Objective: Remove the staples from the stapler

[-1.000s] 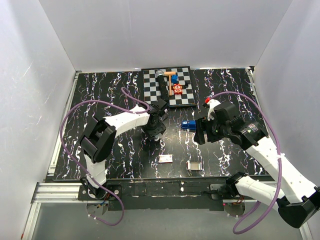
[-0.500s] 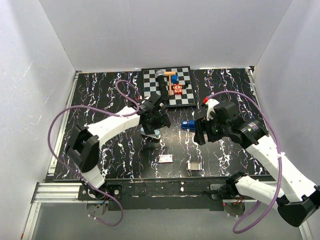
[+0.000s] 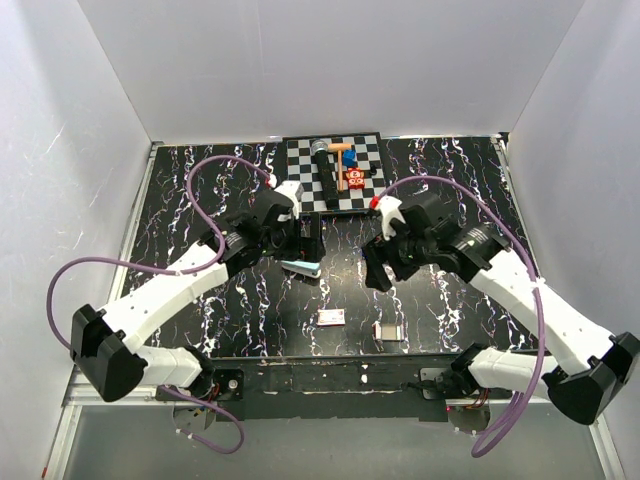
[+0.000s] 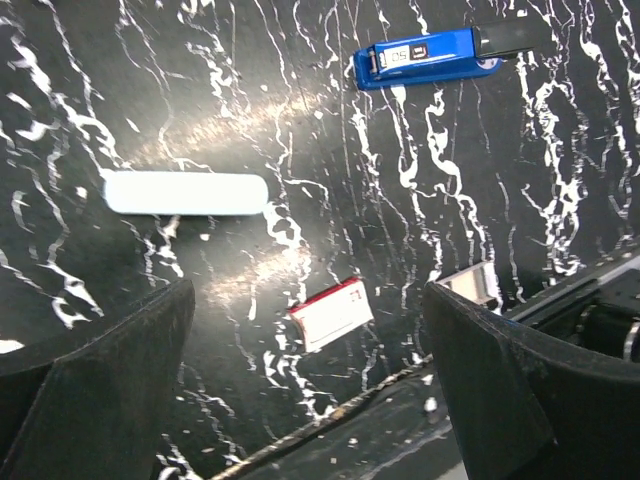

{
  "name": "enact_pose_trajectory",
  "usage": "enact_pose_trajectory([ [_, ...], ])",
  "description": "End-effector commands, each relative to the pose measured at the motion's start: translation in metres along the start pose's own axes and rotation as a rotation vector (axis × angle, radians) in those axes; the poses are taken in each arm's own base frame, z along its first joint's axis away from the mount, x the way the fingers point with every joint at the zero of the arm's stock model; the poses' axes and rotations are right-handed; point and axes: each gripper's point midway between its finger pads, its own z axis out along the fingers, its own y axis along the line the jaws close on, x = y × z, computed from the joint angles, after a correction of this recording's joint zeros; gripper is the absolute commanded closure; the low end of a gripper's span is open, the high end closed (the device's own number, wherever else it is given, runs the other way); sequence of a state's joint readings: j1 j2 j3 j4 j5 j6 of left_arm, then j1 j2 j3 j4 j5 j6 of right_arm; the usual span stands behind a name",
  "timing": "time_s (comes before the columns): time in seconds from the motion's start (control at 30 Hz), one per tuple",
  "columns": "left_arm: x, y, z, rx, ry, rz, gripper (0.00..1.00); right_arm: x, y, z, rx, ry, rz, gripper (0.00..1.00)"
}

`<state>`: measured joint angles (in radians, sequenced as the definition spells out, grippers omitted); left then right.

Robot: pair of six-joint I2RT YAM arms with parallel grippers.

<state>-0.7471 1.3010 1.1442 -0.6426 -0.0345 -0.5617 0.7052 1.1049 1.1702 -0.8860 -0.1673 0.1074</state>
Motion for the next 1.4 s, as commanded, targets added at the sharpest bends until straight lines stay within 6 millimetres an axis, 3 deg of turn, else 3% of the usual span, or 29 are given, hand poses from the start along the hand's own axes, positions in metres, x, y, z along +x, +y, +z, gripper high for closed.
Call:
enact_pose_trajectory([
  [0.0,-0.034,0.012,-0.030,-0.034,-0.166,0.204,0.02,-0.031,0.016,0.009,-0.042,-0.072,-0.172,0.14],
  [0.27,-0.051,0.027,-0.056,-0.086,-0.285,0.377,0.05,-0.049,0.020,0.058,-0.100,-0.105,-0.382,0.14],
  [0.43,-0.050,0.014,-0.073,0.023,-0.360,0.418,0.03,-0.058,0.018,0.098,-0.133,-0.064,-0.495,0.14],
  [0.67,-0.054,0.014,-0.097,0.064,-0.506,0.458,0.02,-0.069,0.020,0.147,-0.206,-0.016,-0.592,0.14],
  [0.9,-0.041,0.012,-0.103,0.121,-0.526,0.487,0.02,-0.070,0.034,0.171,-0.324,0.001,-0.627,0.15],
  [1.1,-0.039,0.015,-0.105,0.116,-0.529,0.498,0.02,-0.067,0.032,0.191,-0.251,0.029,-0.668,0.16],
  [1.3,-0.038,0.015,-0.108,0.121,-0.539,0.492,0.02,-0.054,0.057,0.190,-0.287,0.038,-0.683,0.29],
  [1.37,-0.039,0.015,-0.112,0.124,-0.554,0.487,0.02,-0.047,0.059,0.187,-0.292,0.053,-0.675,0.39],
])
